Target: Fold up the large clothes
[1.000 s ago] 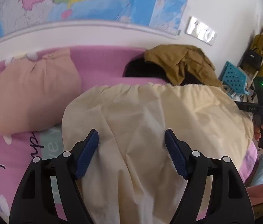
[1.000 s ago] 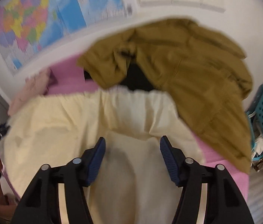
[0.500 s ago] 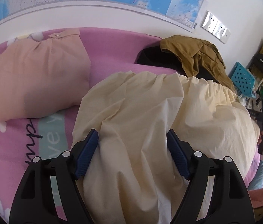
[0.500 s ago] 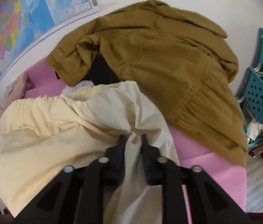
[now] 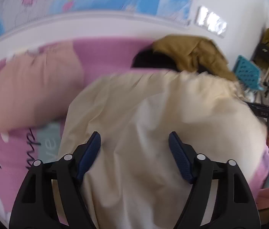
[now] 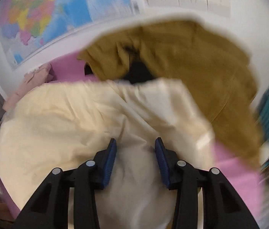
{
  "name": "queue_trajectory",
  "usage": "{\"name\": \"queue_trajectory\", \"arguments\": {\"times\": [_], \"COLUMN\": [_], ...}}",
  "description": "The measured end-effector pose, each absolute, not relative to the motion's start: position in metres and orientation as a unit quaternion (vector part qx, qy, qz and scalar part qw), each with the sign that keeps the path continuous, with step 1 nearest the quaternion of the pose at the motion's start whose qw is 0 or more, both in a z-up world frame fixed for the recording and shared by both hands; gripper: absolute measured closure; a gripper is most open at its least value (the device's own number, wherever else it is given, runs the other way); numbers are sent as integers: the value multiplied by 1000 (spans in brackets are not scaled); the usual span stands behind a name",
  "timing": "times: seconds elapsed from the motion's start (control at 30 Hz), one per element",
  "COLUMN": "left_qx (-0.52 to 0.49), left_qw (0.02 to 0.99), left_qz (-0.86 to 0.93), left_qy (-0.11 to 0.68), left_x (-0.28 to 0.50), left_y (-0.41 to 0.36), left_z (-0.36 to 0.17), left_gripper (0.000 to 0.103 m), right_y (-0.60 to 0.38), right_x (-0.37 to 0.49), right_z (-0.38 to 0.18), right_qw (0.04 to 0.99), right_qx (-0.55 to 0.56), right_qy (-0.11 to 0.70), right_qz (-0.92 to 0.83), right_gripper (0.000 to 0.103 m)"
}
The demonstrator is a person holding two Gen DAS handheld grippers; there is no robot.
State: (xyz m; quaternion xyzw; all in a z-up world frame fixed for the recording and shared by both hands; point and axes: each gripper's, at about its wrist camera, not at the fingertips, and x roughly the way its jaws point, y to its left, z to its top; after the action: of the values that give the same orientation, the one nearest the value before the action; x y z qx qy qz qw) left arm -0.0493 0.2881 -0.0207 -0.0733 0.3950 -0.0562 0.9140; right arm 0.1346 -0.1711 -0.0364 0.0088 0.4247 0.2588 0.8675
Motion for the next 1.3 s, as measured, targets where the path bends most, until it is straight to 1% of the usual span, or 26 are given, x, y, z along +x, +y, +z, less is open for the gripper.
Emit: {"name": "queue_trajectory", "arguments": {"times": [0.07,0.13,0.2,0.23,0.27,0.3,0.37,0.4,0.43,0.5,0.53,0.6,0.67,0.77,0.83,0.9,1.0,1.03,1.1,1.17,1.3], "left_qx": [-72,-63,-50,-54,-61,-64,-47,-33,-26,-15,-20,-11,-4,-12,-18,-14,-10,-7,-8,-8,-6], "left_qw": [913,915,925,928,931,934,938,937,935,926,924,924,923,923,925,929,931,932,933,933,933], "left_qz": [-53,-38,-27,-34,-41,-48,-72,-79,-81,-73,-72,-75,-70,-66,-59,-50,-38,-32,-30,-24,-17], "left_qy": [399,397,376,368,356,348,336,338,344,370,375,374,378,379,375,367,362,361,359,359,359], "left_x": [-50,-54,-65,-69,-74,-78,-85,-84,-81,-71,-68,-69,-69,-70,-73,-80,-86,-88,-91,-93,-94], "left_y": [288,285,279,277,274,271,254,245,239,233,235,234,231,231,231,229,227,227,228,230,230], "left_z": [-24,-13,3,9,16,21,29,26,21,-4,-13,-25,-29,-23,-18,-12,-7,-6,-5,-6,-4], "left_gripper": [28,32,32,30,29,27,23,18,17,14,14,14,13,14,18,19,19,19,19,18,18], "right_y": [-186,-186,-179,-175,-167,-157,-130,-111,-103,-77,-73,-70,-71,-69,-77,-96,-118,-126,-138,-140,-135], "right_x": [139,133,112,102,87,74,58,50,46,48,51,56,59,59,54,47,48,47,56,59,56], "right_z": [-41,-29,-6,4,17,22,22,17,12,-16,-32,-57,-52,-38,-30,-18,-10,-13,-28,-41,-49], "right_qw": [858,867,885,887,888,891,887,889,889,873,870,863,859,861,866,873,884,887,879,878,880], "right_qx": [68,53,34,38,40,33,2,-25,-38,-60,-64,-65,-54,-66,-57,-29,-2,-2,15,10,1], "right_qy": [434,428,393,378,354,339,326,316,313,343,354,368,377,382,370,358,351,353,380,386,388], "right_qz": [267,249,247,263,289,300,327,330,332,343,337,340,341,330,331,329,308,297,287,283,274], "right_gripper": [64,64,61,59,53,50,49,49,49,49,46,45,45,45,45,44,40,39,41,45,44]}}
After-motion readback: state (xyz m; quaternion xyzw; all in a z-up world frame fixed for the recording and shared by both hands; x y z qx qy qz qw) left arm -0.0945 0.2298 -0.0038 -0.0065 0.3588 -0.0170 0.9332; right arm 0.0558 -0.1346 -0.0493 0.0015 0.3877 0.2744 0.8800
